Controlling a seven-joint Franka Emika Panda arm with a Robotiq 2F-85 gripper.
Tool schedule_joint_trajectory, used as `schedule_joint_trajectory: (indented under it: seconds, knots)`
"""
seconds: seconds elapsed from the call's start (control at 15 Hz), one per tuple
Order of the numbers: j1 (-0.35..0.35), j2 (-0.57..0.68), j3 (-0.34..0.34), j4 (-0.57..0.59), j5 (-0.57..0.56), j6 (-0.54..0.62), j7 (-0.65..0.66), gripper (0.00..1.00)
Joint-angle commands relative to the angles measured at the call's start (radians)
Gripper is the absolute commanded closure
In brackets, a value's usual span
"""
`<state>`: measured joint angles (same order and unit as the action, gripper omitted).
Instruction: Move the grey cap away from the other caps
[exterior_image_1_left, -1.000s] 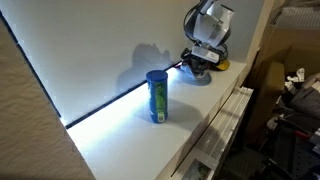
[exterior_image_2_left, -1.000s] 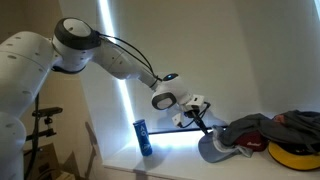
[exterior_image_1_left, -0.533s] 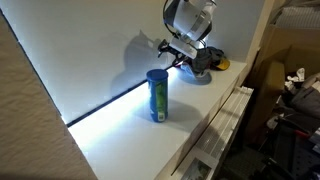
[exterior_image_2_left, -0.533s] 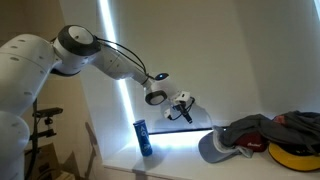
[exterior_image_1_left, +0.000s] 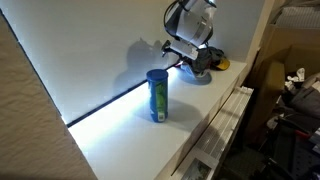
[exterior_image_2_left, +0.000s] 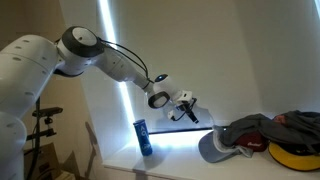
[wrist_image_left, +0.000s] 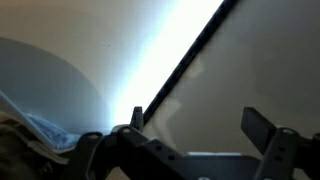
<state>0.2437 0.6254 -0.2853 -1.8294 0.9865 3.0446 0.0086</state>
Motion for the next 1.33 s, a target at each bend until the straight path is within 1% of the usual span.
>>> schedule_joint_trajectory:
  seconds: [0.0,0.27,0.33,0.4,0.47,0.53,0.67,0.73,0.8,0.87,0.93,1.07,1.13,1.2,1.27]
  knots:
    - [-0.07,-0.002,0.069,-0.018,-0.137,0.063,0.113,0.0]
    - [-0.069,0.016,0.064,-0.019,-0.146,0.089,0.133,0.0]
    - [0.017,0.043,-0.036,-0.006,-0.068,0.041,0.089,0.0]
    - [0.062,0.013,-0.105,-0.047,-0.108,0.009,0.111,0.0]
    - [0.127,-0.025,-0.203,-0.099,-0.164,-0.012,0.139,0.0]
    - [0.179,-0.081,-0.284,-0.171,-0.296,-0.046,0.211,0.0]
    - [0.289,-0.104,-0.453,-0.176,-0.466,-0.178,0.301,0.0]
    - [0.35,-0.137,-0.53,-0.157,-0.501,-0.278,0.298,0.0]
    - [0.17,-0.087,-0.337,-0.127,-0.582,-0.124,0.384,0.0]
    - [0.205,-0.125,-0.386,-0.129,-0.62,-0.188,0.396,0.0]
    - [0.226,-0.157,-0.408,-0.131,-0.629,-0.224,0.394,0.0]
    - [0.235,-0.181,-0.412,-0.14,-0.632,-0.238,0.393,0.0]
    - [0.187,-0.175,-0.362,-0.127,-0.641,-0.269,0.386,0.0]
    - [0.121,-0.153,-0.291,-0.112,-0.662,-0.297,0.409,0.0]
    - [0.067,-0.134,-0.234,-0.101,-0.679,-0.309,0.425,0.0]
